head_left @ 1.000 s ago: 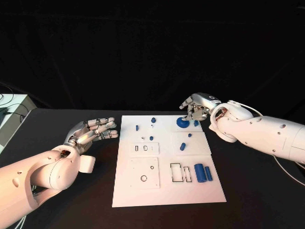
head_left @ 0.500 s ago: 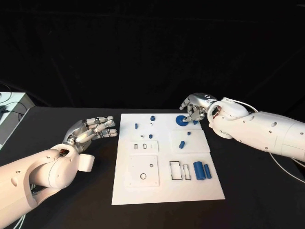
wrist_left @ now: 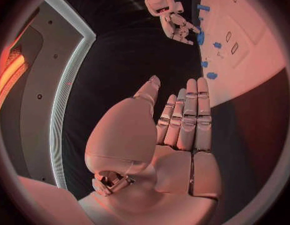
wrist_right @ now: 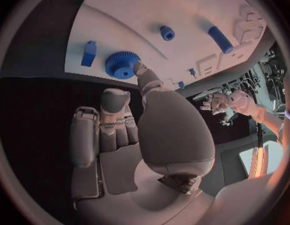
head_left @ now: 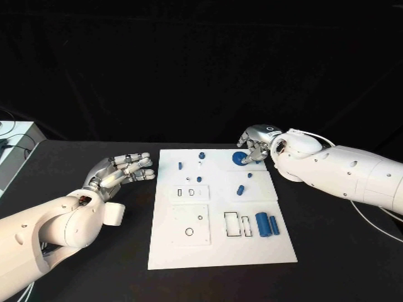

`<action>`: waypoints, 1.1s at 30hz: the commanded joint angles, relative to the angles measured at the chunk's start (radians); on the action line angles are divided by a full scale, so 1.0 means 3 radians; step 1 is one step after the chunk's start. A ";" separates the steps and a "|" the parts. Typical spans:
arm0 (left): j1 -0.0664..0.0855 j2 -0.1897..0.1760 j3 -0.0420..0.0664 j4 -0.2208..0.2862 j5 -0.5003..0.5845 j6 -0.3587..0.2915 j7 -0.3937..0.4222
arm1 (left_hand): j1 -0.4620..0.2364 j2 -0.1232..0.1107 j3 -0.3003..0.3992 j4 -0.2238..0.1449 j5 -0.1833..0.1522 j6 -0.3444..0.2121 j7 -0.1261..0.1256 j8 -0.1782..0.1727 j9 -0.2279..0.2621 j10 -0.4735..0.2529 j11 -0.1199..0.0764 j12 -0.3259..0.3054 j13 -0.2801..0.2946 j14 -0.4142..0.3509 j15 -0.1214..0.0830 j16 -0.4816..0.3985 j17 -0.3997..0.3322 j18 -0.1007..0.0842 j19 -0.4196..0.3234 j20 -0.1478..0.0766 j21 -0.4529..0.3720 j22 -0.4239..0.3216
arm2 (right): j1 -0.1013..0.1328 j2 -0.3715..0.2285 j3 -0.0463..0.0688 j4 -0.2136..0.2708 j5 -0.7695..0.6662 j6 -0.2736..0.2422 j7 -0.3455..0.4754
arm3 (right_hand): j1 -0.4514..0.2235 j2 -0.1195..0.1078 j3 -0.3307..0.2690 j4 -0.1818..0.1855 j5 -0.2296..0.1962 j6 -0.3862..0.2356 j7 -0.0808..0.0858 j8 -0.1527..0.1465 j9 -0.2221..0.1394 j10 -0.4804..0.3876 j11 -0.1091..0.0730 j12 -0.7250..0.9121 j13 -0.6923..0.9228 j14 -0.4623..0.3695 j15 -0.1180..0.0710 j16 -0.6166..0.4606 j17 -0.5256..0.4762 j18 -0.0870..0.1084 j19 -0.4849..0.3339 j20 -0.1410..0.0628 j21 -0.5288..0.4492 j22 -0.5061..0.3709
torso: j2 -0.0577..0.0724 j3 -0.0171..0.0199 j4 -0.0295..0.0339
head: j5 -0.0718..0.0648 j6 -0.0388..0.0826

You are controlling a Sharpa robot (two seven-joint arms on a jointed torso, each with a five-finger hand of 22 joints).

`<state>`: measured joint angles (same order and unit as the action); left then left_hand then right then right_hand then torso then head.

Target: Assemble the parts on the task board

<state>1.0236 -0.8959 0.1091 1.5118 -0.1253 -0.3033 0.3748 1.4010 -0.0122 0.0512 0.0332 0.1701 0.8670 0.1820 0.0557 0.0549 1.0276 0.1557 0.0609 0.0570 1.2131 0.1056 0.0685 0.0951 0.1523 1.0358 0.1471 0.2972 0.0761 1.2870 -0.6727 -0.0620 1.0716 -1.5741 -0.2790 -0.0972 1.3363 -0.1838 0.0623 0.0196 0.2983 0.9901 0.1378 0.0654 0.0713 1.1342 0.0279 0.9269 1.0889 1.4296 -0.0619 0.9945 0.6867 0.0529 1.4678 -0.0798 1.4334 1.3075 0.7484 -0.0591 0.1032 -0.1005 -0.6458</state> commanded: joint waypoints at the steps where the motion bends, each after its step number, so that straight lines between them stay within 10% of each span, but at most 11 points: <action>1: -0.0001 0.0012 0.0002 -0.0001 -0.0019 0.0048 0.0015 | -0.0018 0.0013 -0.0009 -0.0010 -0.0019 -0.0006 0.0003 0.0001 0.0004 -0.0007 0.0008 -0.0006 0.0004 -0.0022 0.0012 -0.0005 -0.0001 -0.0044 -0.0017 0.0006 -0.0011 -0.0002 | -0.0001 0.0017 -0.0002 -0.0023 0.0004 0.0108 -0.0034 | -0.0036 0.0036 0.0010 -0.0013 0.0027 0.0023 0.0013 -0.0007 0.0002 0.0074 0.0002 0.0115 0.0082 -0.0002 0.0024 0.0033 -0.0002 -0.0056 0.0310 0.0023 0.0023 0.0749 | -0.0002 0.0000 0.0003 | 0.0001 -0.0003; 33: -0.0001 0.0006 0.0003 0.0031 -0.0019 0.0044 0.0028 | -0.0014 0.0015 -0.0005 -0.0011 -0.0019 0.0002 -0.0001 0.0002 0.0005 -0.0005 0.0006 -0.0006 0.0004 -0.0023 0.0011 -0.0005 -0.0001 -0.0044 -0.0019 0.0006 -0.0011 -0.0002 | -0.0011 0.0106 -0.0028 -0.0191 0.0220 0.0381 0.0001 | -0.0291 0.0258 0.0044 -0.0099 0.0592 0.0180 -0.0016 -0.0005 -0.0003 0.0142 -0.0026 0.0183 0.0178 -0.0016 0.0001 0.0100 -0.0043 -0.0064 0.0311 0.0002 0.0055 0.0755 | 0.0002 0.0001 -0.0007 | 0.0006 -0.0026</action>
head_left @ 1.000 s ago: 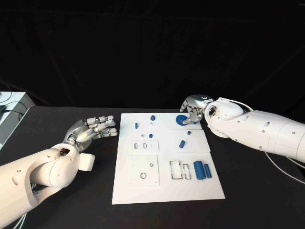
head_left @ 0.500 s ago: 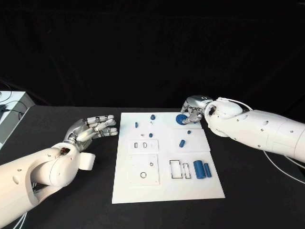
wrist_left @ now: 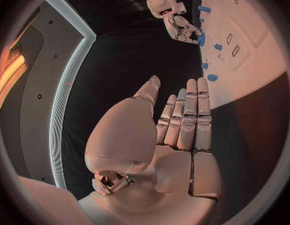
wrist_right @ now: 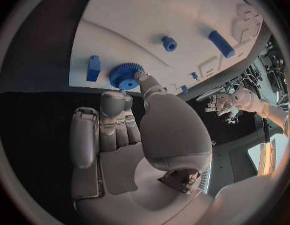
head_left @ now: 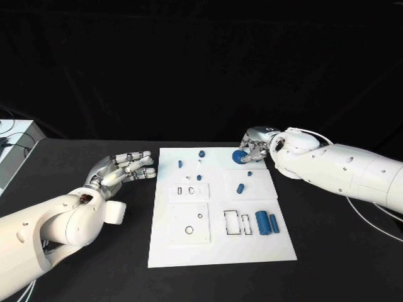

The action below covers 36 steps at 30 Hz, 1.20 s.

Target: Assemble the parts on the task board

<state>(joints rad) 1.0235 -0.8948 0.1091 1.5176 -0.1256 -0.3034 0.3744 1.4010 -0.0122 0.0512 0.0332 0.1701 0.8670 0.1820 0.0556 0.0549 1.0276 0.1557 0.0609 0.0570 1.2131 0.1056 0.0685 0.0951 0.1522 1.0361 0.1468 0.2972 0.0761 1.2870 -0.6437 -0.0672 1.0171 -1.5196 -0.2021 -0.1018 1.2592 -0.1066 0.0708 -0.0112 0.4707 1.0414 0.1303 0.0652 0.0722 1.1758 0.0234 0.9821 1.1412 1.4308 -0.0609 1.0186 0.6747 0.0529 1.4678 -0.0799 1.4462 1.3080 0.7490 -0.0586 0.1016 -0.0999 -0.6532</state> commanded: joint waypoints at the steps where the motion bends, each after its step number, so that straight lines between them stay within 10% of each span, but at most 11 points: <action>1: -0.0001 0.0002 0.0003 0.0012 -0.0018 0.0045 0.0030 | -0.0014 0.0015 -0.0005 -0.0010 -0.0019 0.0002 -0.0001 0.0002 0.0005 -0.0005 0.0006 -0.0006 0.0004 -0.0023 0.0011 -0.0005 -0.0001 -0.0044 -0.0020 0.0007 -0.0011 -0.0002 | -0.0011 0.0013 -0.0012 -0.0014 0.0045 0.0127 0.0019 | -0.0035 0.0001 0.0016 0.0005 0.0017 0.0009 0.0009 -0.0004 -0.0006 0.0003 -0.0011 -0.0001 0.0004 -0.0020 -0.0002 0.0020 -0.0003 -0.0065 0.0311 0.0002 0.0013 0.0753 | 0.0001 0.0000 -0.0001 | 0.0005 -0.0003; 20: -0.0001 -0.0007 0.0003 0.0027 -0.0019 0.0043 0.0027 | -0.0013 0.0012 -0.0004 -0.0014 -0.0019 -0.0004 -0.0002 0.0002 0.0005 -0.0006 0.0007 -0.0006 0.0004 -0.0026 0.0012 -0.0006 -0.0002 -0.0044 -0.0021 0.0007 -0.0011 -0.0002 | -0.0012 0.0081 -0.0025 -0.0105 0.0056 0.0187 0.0008 | -0.0073 0.0017 0.0027 -0.0006 0.0017 0.0000 0.0011 -0.0002 -0.0003 -0.0017 -0.0009 -0.0043 -0.0015 -0.0025 0.0000 0.0017 0.0000 -0.0065 0.0311 0.0007 0.0016 0.0755 | 0.0005 0.0002 0.0000 | 0.0002 -0.0012; 36: -0.0001 -0.0013 0.0003 0.0022 -0.0021 0.0042 0.0026 | -0.0013 0.0012 -0.0004 -0.0014 -0.0019 -0.0004 -0.0002 0.0002 0.0005 -0.0006 0.0007 -0.0006 0.0004 -0.0026 0.0012 -0.0006 -0.0002 -0.0044 -0.0021 0.0007 -0.0011 -0.0002 | -0.0012 0.0061 -0.0037 -0.0045 0.0049 0.0167 0.0024 | 0.0032 0.0165 0.0352 -0.0300 -0.0067 0.0273 -0.0063 0.0027 0.0027 -0.0019 -0.0063 -0.0073 -0.0019 -0.0023 -0.0041 -0.0013 0.0008 -0.0071 0.0310 -0.0033 0.0006 0.0753 | -0.0001 0.0007 -0.0004 | 0.0010 -0.0028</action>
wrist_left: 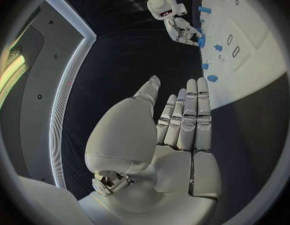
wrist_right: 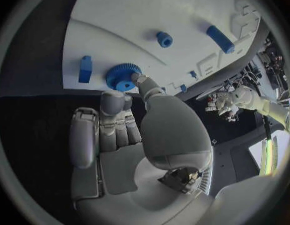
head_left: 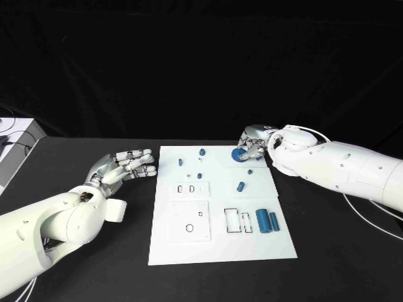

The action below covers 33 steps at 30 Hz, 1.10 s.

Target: Assemble the parts on the task board

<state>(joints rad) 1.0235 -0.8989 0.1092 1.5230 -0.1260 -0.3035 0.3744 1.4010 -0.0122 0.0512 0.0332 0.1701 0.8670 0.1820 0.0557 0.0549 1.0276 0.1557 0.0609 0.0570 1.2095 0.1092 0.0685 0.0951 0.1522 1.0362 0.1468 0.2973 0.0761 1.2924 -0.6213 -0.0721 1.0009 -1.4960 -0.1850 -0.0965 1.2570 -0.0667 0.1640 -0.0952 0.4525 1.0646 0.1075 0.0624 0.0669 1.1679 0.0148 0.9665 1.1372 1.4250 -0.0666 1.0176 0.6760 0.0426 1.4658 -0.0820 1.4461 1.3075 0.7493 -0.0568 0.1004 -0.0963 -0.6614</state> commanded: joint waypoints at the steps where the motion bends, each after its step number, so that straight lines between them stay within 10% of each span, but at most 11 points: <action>1: -0.0001 0.0000 0.0003 0.0003 -0.0020 0.0042 0.0025 | -0.0013 0.0012 -0.0004 -0.0014 -0.0019 -0.0004 -0.0002 0.0002 0.0005 -0.0006 0.0007 -0.0006 0.0004 -0.0014 0.0001 -0.0006 -0.0002 -0.0044 -0.0021 0.0007 -0.0011 -0.0002 | -0.0030 -0.0016 -0.0021 0.0014 -0.0028 0.0105 0.0007 | 0.0039 0.0037 0.0051 -0.0030 -0.0004 0.0210 0.0010 0.0036 0.0054 0.0010 -0.0036 -0.0022 -0.0005 -0.0005 -0.0024 -0.0013 0.0003 -0.0038 0.0317 -0.0029 0.0007 0.0755 | -0.0002 0.0000 0.0000 | -0.0002 0.0000; 33: -0.0002 0.0003 0.0003 0.0003 -0.0019 0.0048 0.0017 | -0.0016 0.0015 0.0000 -0.0014 -0.0019 -0.0008 0.0000 0.0001 0.0004 -0.0009 0.0007 -0.0006 0.0004 -0.0015 0.0001 -0.0006 -0.0004 -0.0045 -0.0024 0.0008 -0.0011 -0.0002 | -0.0028 -0.0207 0.0014 0.0964 -0.0518 -0.0707 -0.0348 | -0.0013 -0.0008 0.0023 -0.0003 -0.0162 0.0212 0.0000 0.0015 0.0136 0.0038 -0.0045 -0.0084 -0.0001 0.0010 -0.0026 -0.0057 0.0026 -0.0040 0.0317 -0.0040 -0.0008 0.0751 | -0.0005 -0.0006 0.0010 | 0.0001 0.0022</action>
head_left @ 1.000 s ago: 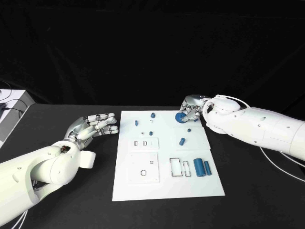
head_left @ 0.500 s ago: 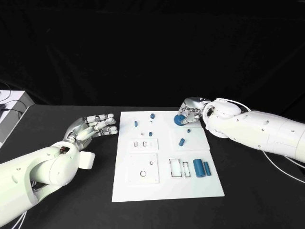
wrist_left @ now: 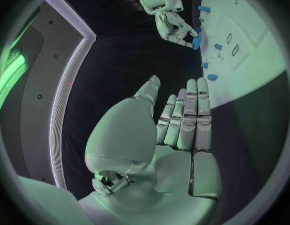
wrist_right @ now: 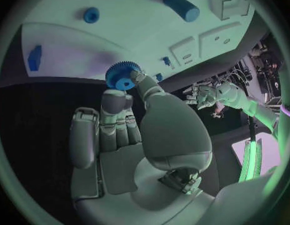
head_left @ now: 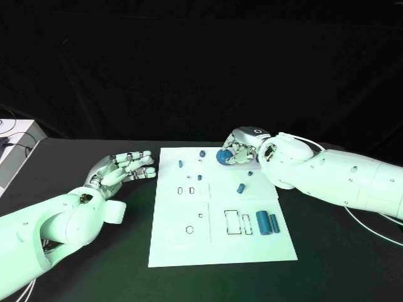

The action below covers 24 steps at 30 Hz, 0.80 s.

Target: Assemble the parts on the task board

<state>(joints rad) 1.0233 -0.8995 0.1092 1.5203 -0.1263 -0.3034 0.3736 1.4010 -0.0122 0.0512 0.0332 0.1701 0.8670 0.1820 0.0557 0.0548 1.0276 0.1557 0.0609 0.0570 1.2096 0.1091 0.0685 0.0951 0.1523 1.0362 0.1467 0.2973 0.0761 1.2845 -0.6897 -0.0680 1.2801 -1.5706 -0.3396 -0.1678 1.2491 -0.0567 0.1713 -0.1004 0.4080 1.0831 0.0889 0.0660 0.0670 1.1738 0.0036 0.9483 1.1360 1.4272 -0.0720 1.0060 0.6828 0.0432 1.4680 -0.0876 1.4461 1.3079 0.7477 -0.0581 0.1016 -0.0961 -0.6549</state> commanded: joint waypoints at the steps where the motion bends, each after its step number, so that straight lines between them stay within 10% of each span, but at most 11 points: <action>1: -0.0001 0.0005 0.0002 0.0013 -0.0018 0.0048 0.0020 | -0.0016 0.0015 0.0000 -0.0014 -0.0019 -0.0008 0.0000 0.0001 0.0005 -0.0009 0.0007 -0.0006 0.0004 -0.0015 0.0001 -0.0006 -0.0004 -0.0045 -0.0024 0.0008 -0.0011 -0.0002 | -0.0003 0.0027 0.0000 0.0037 -0.0280 -0.0198 -0.0114 | 0.0013 -0.0041 -0.0001 0.0015 -0.0014 0.0150 0.0062 0.0002 0.0136 0.0018 -0.0008 -0.0023 0.0003 0.0003 -0.0008 -0.0018 0.0003 -0.0042 0.0309 -0.0022 -0.0008 0.0749 | 0.0000 -0.0003 0.0007 | -0.0002 -0.0001; 24: -0.0001 0.0018 0.0003 0.0034 -0.0018 0.0047 0.0025 | -0.0016 0.0015 0.0000 -0.0014 -0.0019 -0.0008 0.0000 0.0001 0.0005 -0.0009 0.0007 -0.0006 0.0004 -0.0015 0.0001 -0.0006 -0.0004 -0.0045 -0.0024 0.0008 -0.0011 -0.0002 | -0.0122 0.0483 -0.0028 -0.0201 -0.0506 -0.0358 -0.0207 | 0.0039 -0.0056 0.0022 0.0050 -0.0019 0.0148 0.0065 0.0002 0.0126 0.0023 -0.0007 -0.0026 0.0011 0.0005 -0.0007 -0.0020 0.0007 -0.0041 0.0309 -0.0022 -0.0011 0.0748 | 0.0008 -0.0003 0.0007 | 0.0027 -0.0008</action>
<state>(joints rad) 1.0231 -0.8964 0.1092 1.5274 -0.1264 -0.3034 0.3735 1.4010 -0.0122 0.0512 0.0332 0.1701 0.8670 0.1820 0.0556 0.0549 1.0276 0.1557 0.0609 0.0570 1.2096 0.1091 0.0685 0.0951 0.1523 1.0362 0.1467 0.2973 0.0761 1.2484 -0.5484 -0.0767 1.2245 -1.6984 -0.4301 -0.2218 1.2583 -0.0691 0.1767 -0.0895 0.4039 1.0932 0.0792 0.0622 0.0681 1.1738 0.0038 0.9442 1.1380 1.4272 -0.0719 1.0059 0.6838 0.0445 1.4679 -0.0874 1.4461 1.3075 0.7498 -0.0593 0.1044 -0.0895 -0.6568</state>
